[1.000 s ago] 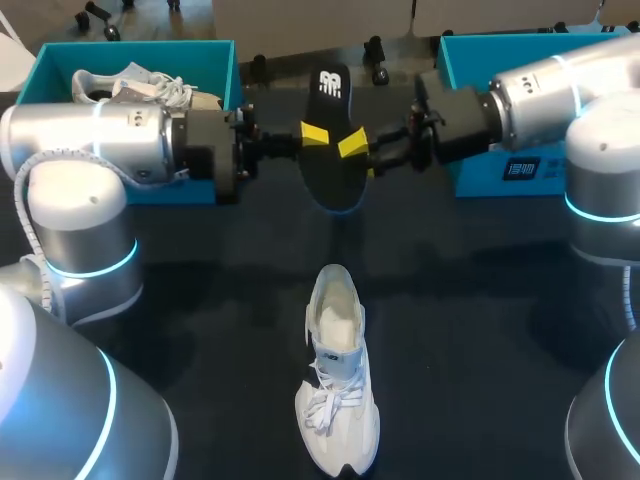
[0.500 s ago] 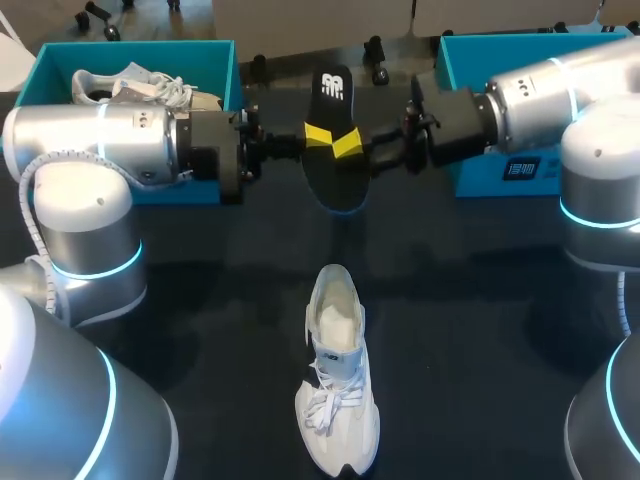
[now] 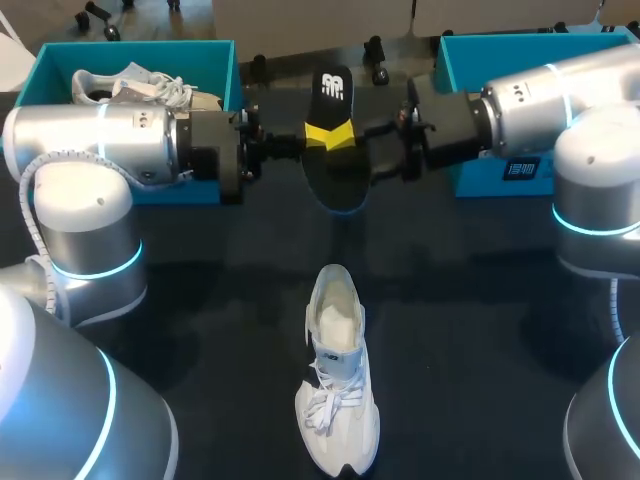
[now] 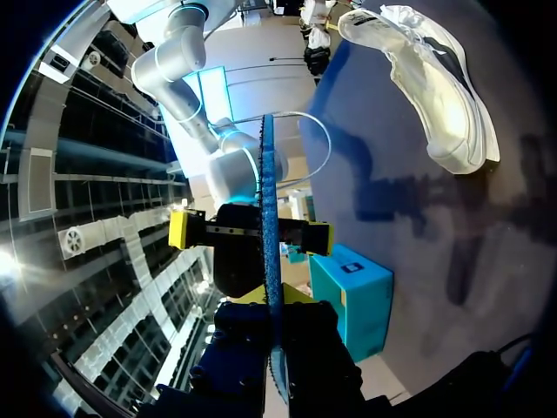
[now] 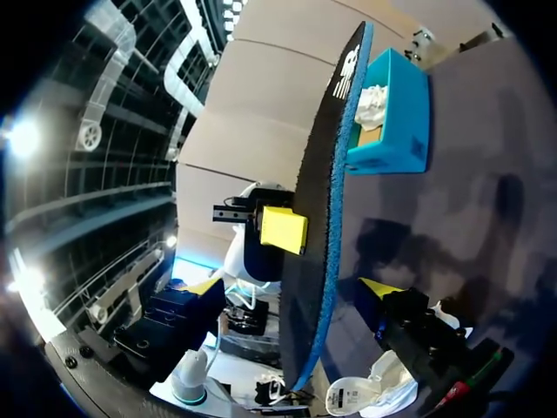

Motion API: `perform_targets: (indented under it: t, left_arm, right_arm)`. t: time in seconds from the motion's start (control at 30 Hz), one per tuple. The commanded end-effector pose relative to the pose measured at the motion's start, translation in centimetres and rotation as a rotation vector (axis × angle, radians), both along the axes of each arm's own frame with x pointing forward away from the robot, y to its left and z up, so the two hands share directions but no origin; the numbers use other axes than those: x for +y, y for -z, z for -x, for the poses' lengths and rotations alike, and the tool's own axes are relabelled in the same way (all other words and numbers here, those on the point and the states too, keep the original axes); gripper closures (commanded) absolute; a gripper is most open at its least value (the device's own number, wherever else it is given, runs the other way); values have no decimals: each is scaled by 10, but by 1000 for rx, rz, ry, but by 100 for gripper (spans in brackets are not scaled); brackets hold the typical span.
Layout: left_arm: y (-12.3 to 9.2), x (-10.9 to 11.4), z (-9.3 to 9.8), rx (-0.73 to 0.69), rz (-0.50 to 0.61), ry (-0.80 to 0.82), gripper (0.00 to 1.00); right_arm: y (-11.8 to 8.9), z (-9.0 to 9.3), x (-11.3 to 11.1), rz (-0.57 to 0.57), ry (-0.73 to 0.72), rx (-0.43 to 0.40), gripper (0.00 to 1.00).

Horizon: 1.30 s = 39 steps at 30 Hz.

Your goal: Take the shoe out of the shoebox, open the shoe tongue, remove and reinsert the insole, then place the shoe into the shoebox

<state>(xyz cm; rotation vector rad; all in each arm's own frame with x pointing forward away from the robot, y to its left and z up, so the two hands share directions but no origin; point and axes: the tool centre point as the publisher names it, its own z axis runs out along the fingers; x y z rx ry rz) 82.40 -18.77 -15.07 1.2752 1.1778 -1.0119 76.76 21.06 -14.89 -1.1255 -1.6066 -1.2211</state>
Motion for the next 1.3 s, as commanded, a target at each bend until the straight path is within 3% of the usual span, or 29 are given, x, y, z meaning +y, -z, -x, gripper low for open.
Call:
perform_targets:
  t: [0.03, 0.1, 0.13, 0.17, 0.73, 1.3]
  left_arm:
    - [0, -2, 0, -1, -2, -2, 100]
    - [0, -2, 0, -1, -2, -2, 100]
    - [0, -2, 0, -1, -2, -2, 100]
    - [0, -2, 0, -1, -2, -2, 100]
    - [0, -2, 0, -1, -2, -2, 100]
    - [0, -2, 0, -1, -2, -2, 100]
  right_arm:
    - [-3, 3, 3, 12, 20, 0, 19]
    - [-3, 4, 3, 15, 27, 0, 29]
    - [-3, 5, 2, 14, 32, 0, 51]
    - [-3, 5, 1, 14, 37, 1, 52]
    - [-1, 8, -6, 0, 101, 27, 62]
    - [2, -1, -7, 1, 115, 64, 74]
